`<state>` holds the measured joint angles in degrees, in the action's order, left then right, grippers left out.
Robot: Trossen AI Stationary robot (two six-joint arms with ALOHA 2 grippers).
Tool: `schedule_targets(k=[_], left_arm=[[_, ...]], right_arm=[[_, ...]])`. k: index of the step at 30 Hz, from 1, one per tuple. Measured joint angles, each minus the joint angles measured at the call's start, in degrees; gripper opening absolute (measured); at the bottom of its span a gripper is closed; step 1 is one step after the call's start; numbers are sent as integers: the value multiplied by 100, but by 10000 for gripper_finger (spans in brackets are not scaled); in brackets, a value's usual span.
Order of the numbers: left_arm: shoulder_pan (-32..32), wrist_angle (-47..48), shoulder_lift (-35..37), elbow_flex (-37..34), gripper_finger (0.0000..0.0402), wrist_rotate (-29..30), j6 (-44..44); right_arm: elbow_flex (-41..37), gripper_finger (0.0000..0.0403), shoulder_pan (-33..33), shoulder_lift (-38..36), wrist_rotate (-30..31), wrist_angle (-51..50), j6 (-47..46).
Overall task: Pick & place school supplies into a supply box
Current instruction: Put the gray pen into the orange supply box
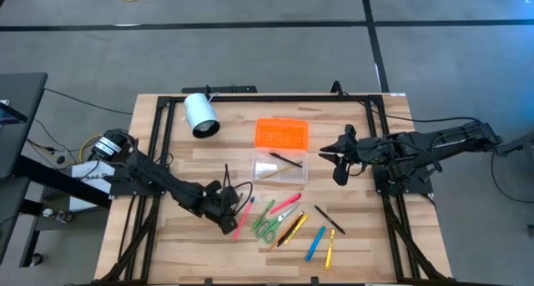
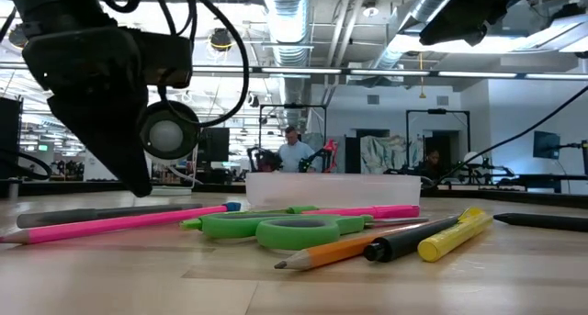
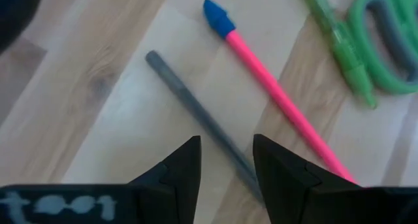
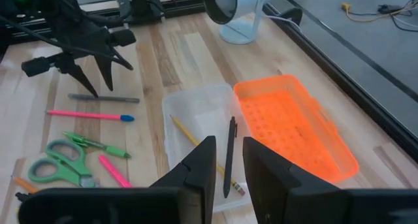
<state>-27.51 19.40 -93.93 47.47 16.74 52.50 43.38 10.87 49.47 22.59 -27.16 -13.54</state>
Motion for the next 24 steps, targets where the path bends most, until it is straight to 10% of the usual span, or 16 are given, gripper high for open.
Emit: schedule_targets(k=[24], left_arm=[[-11, -362, -614, -42, 128, 119, 243]], right_arm=[[2, 72, 0, 2, 0, 22, 0]])
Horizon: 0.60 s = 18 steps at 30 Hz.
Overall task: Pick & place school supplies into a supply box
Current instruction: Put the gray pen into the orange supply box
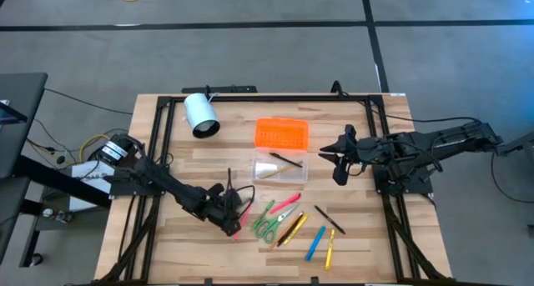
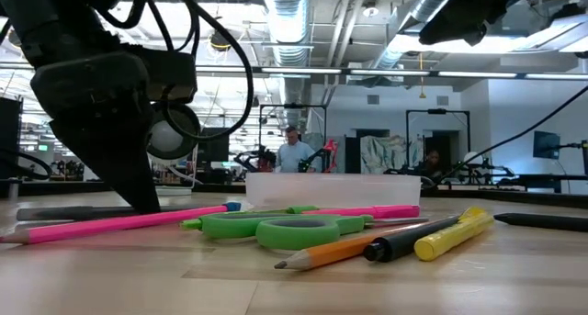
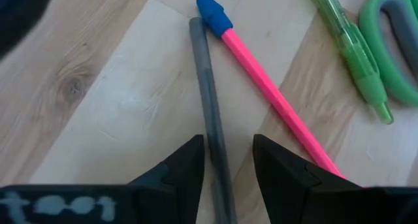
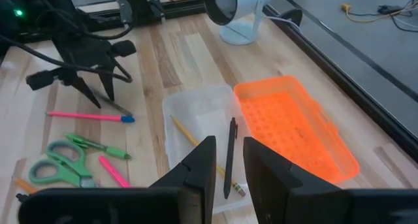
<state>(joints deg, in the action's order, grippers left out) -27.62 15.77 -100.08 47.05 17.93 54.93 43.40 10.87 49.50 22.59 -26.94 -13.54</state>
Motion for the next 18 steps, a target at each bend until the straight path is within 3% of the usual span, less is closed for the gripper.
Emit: schedule_targets(k=[10, 18], left_arm=[[-55, 577, -4, 17, 120, -62, 156], [-52, 619, 3, 8, 44, -87, 201]], right_arm=[[0, 72, 0, 0, 2, 1, -38], [0, 72, 0, 0, 7, 2, -53]])
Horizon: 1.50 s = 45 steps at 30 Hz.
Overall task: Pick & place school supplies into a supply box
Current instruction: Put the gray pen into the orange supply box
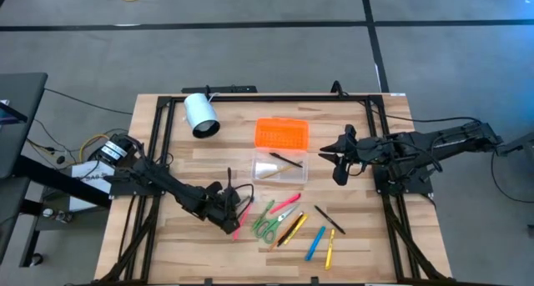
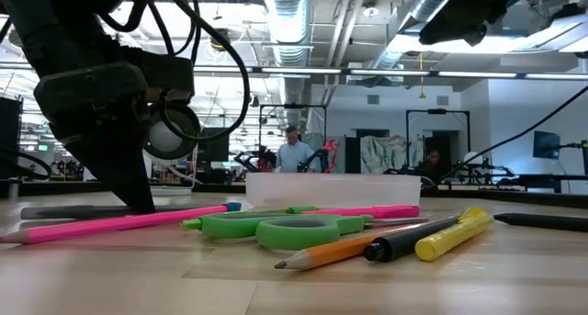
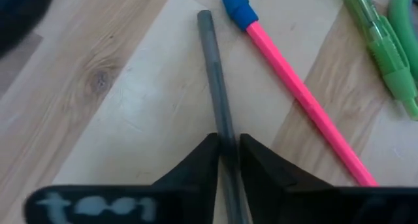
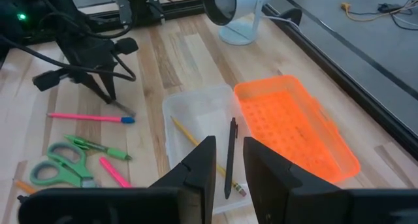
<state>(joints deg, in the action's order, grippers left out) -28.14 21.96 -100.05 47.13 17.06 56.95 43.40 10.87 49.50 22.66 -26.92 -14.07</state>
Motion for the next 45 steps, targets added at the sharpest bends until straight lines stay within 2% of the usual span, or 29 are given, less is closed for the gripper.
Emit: schedule_targets(k=[4, 6, 12, 22, 35, 45], left_arm=[[0, 6, 4, 0, 13, -4, -1], [0, 8, 4, 0, 9, 0, 0], [2, 47, 4, 0, 21, 10, 125], [-86, 162, 4, 7, 11, 43, 914], [-534, 548, 4, 7, 11, 285, 2173], [-636, 635, 4, 7, 11, 362, 2332]], right_arm=[[0, 72, 0, 0, 3, 0, -6], [0, 72, 0, 0, 4, 0, -6], [0, 72, 0, 0, 9, -2, -3], [0, 72, 0, 0, 11, -3, 0], [0, 72, 0, 0, 0, -7, 46], [0, 72, 0, 0, 2, -7, 55]])
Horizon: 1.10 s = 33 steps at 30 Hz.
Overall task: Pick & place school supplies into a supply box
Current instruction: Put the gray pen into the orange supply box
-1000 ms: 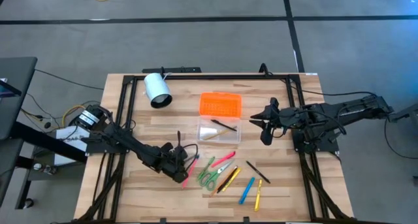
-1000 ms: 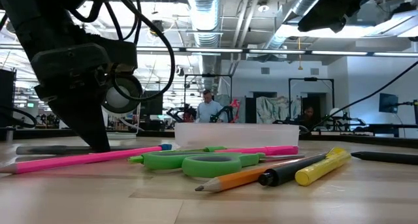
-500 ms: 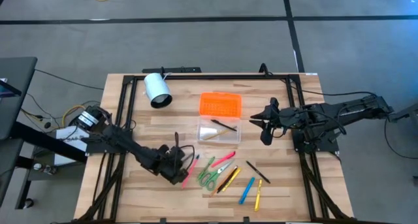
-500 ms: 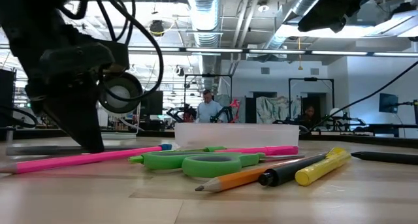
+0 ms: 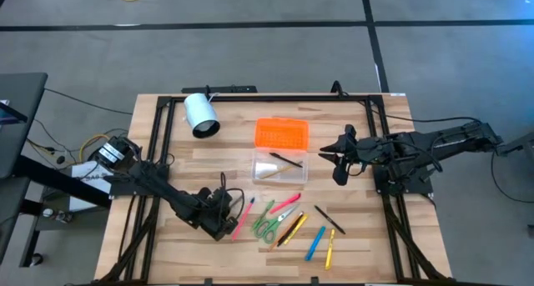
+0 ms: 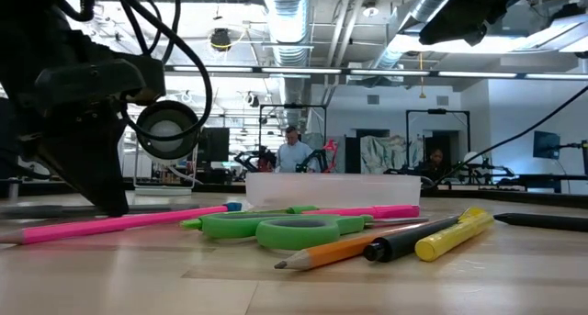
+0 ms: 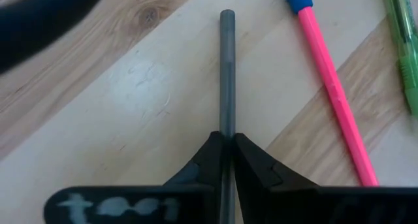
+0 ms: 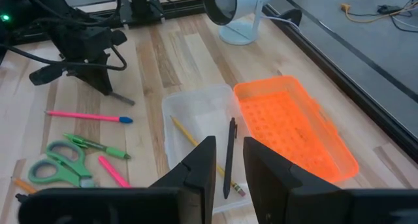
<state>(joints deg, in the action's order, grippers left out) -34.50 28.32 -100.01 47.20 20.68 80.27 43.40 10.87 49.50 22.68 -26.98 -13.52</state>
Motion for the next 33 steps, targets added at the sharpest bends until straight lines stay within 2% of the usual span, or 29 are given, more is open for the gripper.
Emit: schedule_targets(k=[20, 33], left_arm=[[-7, 330, -13, 254, 2, 84, -168], [-14, 508, 311, 220, 2, 169, -174]], right_arm=[[0, 72, 0, 0, 4, 2, -63], [0, 72, 0, -1, 7, 4, -109]])
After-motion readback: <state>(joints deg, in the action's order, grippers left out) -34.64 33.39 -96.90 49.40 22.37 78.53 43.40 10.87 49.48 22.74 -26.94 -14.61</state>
